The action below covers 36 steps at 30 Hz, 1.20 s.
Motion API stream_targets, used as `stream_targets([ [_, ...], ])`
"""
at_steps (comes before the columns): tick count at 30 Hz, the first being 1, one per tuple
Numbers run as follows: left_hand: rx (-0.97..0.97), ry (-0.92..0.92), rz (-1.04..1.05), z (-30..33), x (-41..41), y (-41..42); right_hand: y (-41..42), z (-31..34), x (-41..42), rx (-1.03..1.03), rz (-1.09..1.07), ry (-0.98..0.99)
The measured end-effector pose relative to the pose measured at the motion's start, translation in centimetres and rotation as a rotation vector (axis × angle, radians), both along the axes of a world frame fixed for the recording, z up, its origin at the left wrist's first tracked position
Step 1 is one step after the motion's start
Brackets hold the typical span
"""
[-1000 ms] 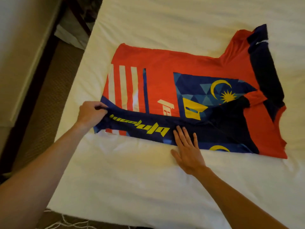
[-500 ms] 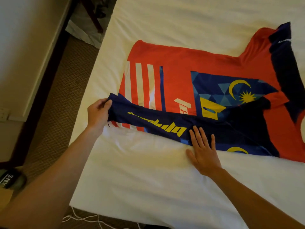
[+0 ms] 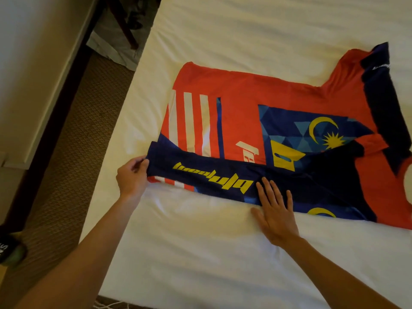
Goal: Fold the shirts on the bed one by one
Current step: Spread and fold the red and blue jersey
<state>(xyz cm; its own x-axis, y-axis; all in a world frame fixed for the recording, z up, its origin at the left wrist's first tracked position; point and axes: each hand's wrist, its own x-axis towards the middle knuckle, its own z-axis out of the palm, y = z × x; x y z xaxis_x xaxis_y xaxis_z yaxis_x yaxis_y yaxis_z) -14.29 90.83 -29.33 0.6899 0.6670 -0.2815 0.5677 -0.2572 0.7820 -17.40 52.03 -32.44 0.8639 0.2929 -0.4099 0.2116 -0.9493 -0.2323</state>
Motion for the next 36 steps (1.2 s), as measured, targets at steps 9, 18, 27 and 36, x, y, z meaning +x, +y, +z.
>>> stream_targets([
  [9, 0.062, 0.132, 0.117, 0.5, 3.7, -2.2, -1.0, 2.4, 11.0, 0.165, -0.108, -0.028],
  [18, 0.479, -0.102, -0.347, 0.1, 0.3, -11.0, -0.3, 1.5, 3.7, 0.025, -0.079, -0.340],
  [27, 0.862, 0.016, -1.280, -4.9, -1.9, -15.9, -5.2, -2.1, -1.0, -0.077, -0.052, -0.191],
  [36, 0.764, 0.070, -1.053, -2.0, -4.1, -12.6, -13.7, 0.0, -4.6, 0.219, -0.421, -0.365],
])
